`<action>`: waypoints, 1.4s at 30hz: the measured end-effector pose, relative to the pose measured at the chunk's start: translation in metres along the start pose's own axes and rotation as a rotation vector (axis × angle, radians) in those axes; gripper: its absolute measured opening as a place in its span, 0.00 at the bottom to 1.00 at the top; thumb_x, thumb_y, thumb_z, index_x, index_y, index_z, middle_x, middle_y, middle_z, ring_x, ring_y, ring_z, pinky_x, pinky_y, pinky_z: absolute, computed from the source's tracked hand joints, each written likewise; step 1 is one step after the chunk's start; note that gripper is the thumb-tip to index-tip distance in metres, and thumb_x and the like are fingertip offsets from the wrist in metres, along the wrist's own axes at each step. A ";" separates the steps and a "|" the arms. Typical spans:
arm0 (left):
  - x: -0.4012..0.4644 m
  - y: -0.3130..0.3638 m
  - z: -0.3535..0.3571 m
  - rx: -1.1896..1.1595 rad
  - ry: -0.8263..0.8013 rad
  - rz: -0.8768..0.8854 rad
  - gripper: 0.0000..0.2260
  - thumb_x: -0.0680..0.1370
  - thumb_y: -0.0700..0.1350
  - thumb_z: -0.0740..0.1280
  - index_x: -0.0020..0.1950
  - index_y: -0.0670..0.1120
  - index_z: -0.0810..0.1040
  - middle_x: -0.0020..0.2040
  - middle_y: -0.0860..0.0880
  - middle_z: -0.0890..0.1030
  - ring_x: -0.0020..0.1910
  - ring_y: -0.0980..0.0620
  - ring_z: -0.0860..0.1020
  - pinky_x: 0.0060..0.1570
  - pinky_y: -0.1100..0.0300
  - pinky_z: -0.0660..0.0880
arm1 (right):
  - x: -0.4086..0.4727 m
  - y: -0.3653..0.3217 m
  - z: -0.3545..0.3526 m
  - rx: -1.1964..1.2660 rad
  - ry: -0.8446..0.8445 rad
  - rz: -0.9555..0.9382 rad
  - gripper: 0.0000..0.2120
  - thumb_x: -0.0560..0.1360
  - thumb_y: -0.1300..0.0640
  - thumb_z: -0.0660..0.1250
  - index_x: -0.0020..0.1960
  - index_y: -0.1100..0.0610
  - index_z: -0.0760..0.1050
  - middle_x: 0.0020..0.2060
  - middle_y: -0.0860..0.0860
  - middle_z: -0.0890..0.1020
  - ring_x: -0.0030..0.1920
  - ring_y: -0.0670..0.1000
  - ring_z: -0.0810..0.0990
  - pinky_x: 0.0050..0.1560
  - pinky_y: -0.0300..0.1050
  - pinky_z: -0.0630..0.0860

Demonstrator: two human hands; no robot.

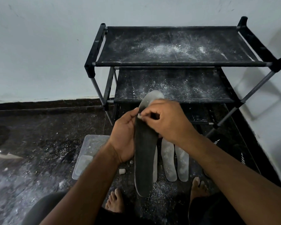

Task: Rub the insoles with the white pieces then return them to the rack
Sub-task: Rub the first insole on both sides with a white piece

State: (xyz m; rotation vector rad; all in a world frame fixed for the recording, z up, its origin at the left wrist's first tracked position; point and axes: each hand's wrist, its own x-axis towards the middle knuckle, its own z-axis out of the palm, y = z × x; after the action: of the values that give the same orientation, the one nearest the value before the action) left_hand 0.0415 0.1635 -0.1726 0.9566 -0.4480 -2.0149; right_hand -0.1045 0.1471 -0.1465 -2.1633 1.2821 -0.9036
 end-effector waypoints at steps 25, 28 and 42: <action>0.000 -0.001 0.000 0.035 -0.040 0.023 0.24 0.85 0.51 0.54 0.52 0.40 0.87 0.51 0.38 0.86 0.49 0.41 0.85 0.62 0.37 0.74 | 0.003 0.012 -0.007 -0.075 0.240 0.103 0.03 0.74 0.58 0.73 0.47 0.55 0.84 0.43 0.44 0.82 0.45 0.42 0.79 0.51 0.44 0.78; 0.001 -0.001 -0.001 0.033 -0.022 0.018 0.26 0.85 0.50 0.54 0.46 0.41 0.88 0.44 0.40 0.86 0.41 0.44 0.86 0.45 0.51 0.85 | -0.004 0.002 -0.001 0.036 -0.007 0.105 0.02 0.74 0.59 0.73 0.46 0.55 0.85 0.41 0.45 0.82 0.39 0.42 0.80 0.38 0.36 0.79; 0.000 0.002 -0.005 -0.046 -0.072 0.022 0.23 0.84 0.50 0.55 0.68 0.36 0.78 0.65 0.35 0.81 0.61 0.37 0.81 0.63 0.34 0.76 | 0.001 0.015 -0.009 -0.003 0.102 0.104 0.01 0.73 0.57 0.74 0.45 0.53 0.84 0.41 0.45 0.82 0.42 0.42 0.80 0.45 0.45 0.81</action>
State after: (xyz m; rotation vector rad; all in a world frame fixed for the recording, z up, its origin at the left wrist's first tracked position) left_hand 0.0466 0.1630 -0.1748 0.8496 -0.4473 -2.0356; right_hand -0.1192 0.1390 -0.1505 -2.0546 1.4321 -0.9810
